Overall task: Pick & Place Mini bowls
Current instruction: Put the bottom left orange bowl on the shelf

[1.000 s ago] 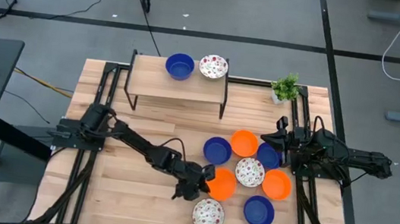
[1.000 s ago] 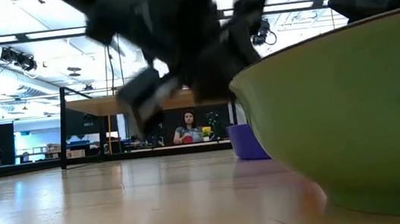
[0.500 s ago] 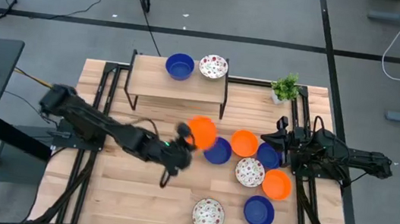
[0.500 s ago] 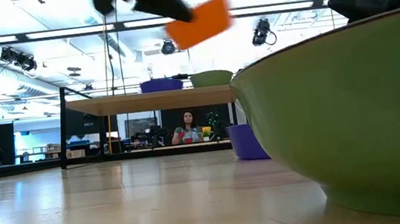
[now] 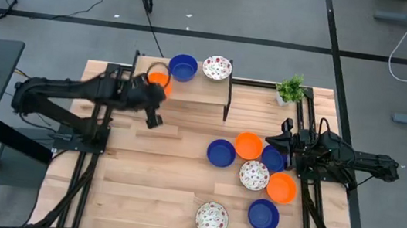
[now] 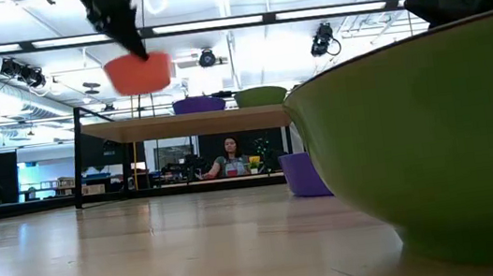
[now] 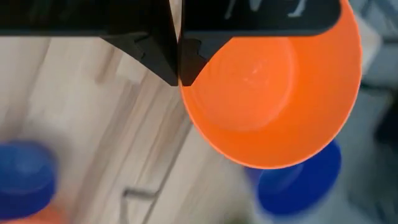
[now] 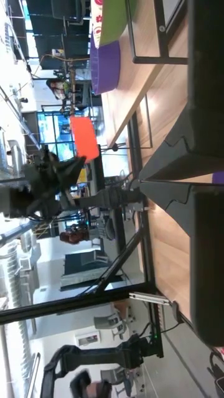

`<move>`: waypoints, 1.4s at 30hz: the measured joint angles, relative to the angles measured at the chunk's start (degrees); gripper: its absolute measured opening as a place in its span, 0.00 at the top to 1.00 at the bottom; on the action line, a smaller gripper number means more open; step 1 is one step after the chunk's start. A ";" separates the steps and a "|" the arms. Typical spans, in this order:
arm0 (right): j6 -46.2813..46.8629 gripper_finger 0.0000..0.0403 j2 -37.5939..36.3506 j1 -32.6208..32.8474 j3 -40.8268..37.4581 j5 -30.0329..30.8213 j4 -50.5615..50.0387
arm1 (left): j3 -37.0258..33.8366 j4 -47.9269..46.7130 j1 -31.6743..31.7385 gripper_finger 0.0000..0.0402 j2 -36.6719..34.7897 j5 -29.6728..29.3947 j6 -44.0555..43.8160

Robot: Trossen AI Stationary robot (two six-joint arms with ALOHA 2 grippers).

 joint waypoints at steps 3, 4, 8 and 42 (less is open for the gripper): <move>0.00 0.96 -0.01 0.00 -0.01 0.01 0.00 | 0.00 -2.84 7.33 0.99 0.52 5.12 0.05; -0.01 0.96 0.00 0.00 -0.02 0.00 -0.02 | 0.00 -2.92 9.62 0.99 0.94 6.61 0.27; -0.01 0.96 -0.02 -0.02 0.00 -0.02 -0.01 | -0.01 -2.71 16.72 0.97 2.34 9.75 4.21; 0.00 0.96 0.00 -0.01 -0.01 -0.01 -0.01 | -0.02 5.16 29.22 0.79 9.87 11.29 14.73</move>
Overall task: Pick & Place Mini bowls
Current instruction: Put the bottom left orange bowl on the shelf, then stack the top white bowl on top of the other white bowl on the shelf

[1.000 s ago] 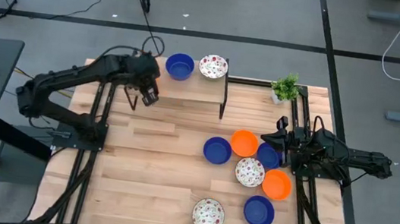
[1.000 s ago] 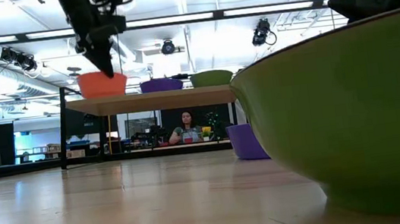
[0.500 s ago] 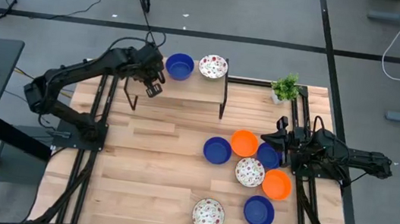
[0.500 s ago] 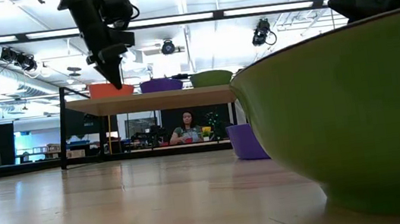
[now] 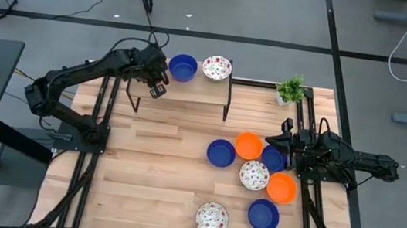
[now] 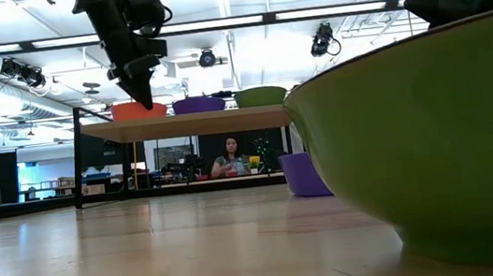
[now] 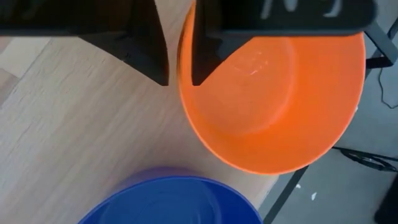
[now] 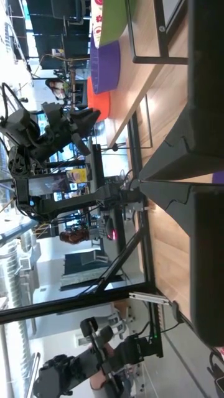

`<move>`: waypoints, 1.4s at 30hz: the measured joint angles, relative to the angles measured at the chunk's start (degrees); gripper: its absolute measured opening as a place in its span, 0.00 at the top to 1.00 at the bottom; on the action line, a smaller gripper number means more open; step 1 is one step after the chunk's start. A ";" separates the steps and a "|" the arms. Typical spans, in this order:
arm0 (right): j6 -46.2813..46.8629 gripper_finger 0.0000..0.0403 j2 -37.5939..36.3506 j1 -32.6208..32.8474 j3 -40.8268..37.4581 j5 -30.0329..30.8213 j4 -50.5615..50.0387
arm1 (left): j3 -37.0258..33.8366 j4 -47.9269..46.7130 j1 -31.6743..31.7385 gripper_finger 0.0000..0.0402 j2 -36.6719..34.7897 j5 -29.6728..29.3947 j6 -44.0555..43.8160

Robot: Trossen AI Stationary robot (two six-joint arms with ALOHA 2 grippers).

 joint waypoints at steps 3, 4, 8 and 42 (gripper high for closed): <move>-0.01 0.96 0.00 0.01 -0.01 0.00 -0.01 | 0.00 0.02 0.00 0.72 -0.62 -0.02 -1.18; -0.01 0.96 0.00 -0.01 0.01 0.00 0.01 | -0.01 -0.02 -0.04 0.70 -1.00 0.10 -1.24; 0.00 0.96 0.00 0.01 0.01 0.00 -0.01 | -0.04 0.15 -0.15 0.64 -3.84 2.73 -2.86; 8.87 0.97 13.16 7.69 1.10 2.11 13.40 | -54.05 84.09 -57.97 0.82 -19.72 -23.01 -16.26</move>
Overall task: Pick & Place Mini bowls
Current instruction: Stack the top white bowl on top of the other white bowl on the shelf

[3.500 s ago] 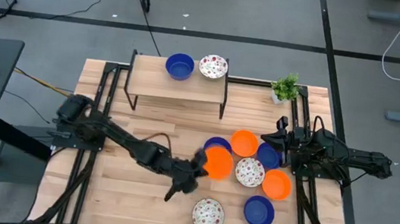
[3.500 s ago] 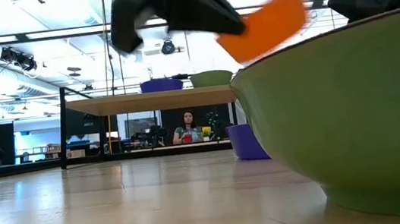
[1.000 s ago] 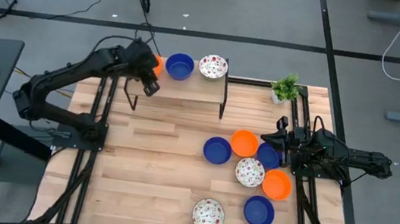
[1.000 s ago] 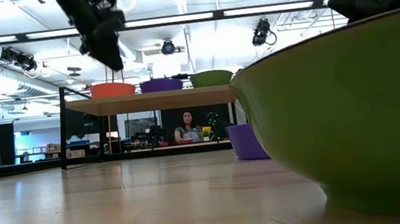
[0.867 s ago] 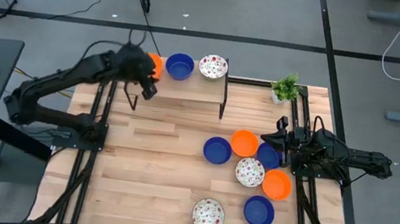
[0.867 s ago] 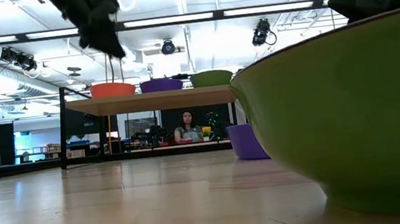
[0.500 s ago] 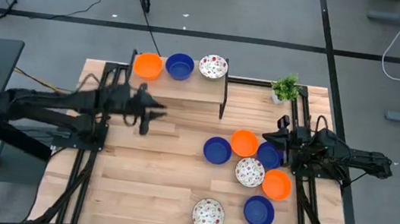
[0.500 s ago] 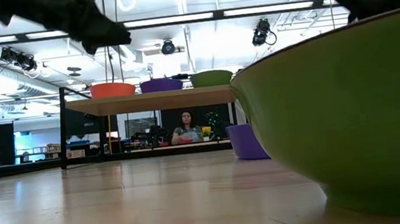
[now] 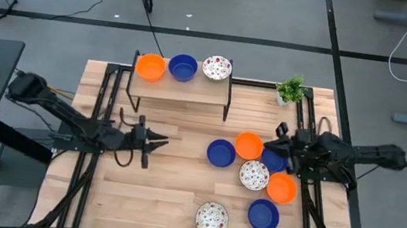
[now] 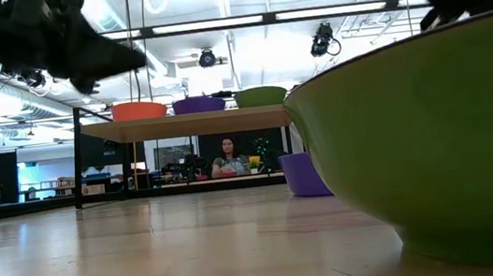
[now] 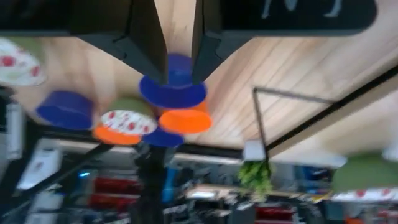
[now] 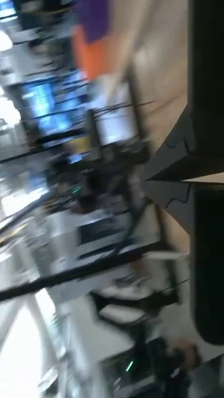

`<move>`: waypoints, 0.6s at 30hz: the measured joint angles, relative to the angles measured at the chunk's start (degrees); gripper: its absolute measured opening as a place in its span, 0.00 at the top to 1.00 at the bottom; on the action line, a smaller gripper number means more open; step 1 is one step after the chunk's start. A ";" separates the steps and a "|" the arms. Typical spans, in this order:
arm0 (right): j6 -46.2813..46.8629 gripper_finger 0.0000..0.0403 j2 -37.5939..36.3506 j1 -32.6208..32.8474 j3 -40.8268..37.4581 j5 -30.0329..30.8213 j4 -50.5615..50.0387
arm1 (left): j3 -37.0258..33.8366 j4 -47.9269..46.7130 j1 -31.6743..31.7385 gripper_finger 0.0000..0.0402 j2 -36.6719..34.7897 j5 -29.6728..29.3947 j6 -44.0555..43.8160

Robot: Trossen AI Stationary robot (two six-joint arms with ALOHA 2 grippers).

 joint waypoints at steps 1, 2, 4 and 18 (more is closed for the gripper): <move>0.24 0.97 2.57 1.11 1.10 1.61 -1.36 | -0.04 0.49 -0.68 0.83 1.68 -1.88 -0.31; 0.40 0.97 4.96 2.09 2.35 3.16 -3.08 | -0.04 1.60 -1.23 0.83 3.44 -3.19 -0.74; 0.38 0.97 10.29 4.00 5.61 5.91 -6.82 | -0.04 4.27 -1.55 0.85 7.11 -4.29 -1.39; 8.68 0.78 45.80 13.25 38.90 8.17 -53.06 | -0.02 19.81 -1.53 0.86 27.76 -6.06 -5.54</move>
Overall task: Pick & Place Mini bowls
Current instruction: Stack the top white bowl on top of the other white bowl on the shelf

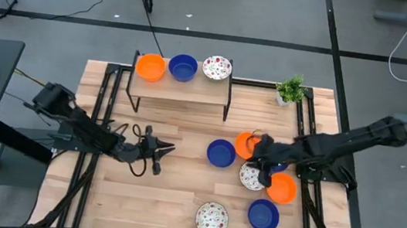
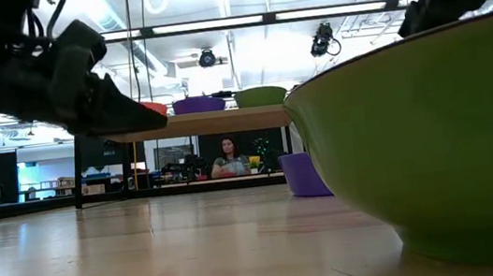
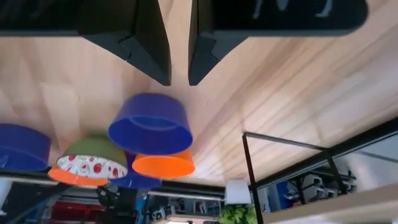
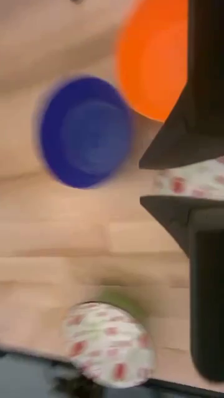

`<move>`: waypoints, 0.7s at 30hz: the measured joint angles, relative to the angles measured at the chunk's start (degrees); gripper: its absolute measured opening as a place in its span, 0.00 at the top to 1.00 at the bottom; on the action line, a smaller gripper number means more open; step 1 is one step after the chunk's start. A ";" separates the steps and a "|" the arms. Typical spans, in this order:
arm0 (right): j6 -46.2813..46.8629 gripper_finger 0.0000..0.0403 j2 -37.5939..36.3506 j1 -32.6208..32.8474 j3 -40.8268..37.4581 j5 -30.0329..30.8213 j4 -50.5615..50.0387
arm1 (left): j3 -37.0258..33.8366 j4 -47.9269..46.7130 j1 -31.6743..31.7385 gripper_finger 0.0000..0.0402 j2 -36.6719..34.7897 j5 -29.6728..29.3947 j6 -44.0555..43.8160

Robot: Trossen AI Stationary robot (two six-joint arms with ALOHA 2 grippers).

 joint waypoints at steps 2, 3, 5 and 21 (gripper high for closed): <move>2.69 0.72 4.59 1.60 3.37 -2.01 -4.56 | 0.01 1.50 0.00 0.86 1.87 0.00 -0.20; 4.02 0.69 6.87 2.55 4.71 -2.91 -6.28 | 0.02 1.96 0.00 0.86 2.61 0.00 -0.47; 5.82 0.64 11.27 4.58 7.18 -4.87 -7.81 | 0.02 2.40 0.00 0.86 3.64 0.00 -0.74; 17.24 0.64 30.12 13.10 14.24 -6.53 -14.71 | 0.09 2.67 -0.09 0.86 4.39 0.20 -1.59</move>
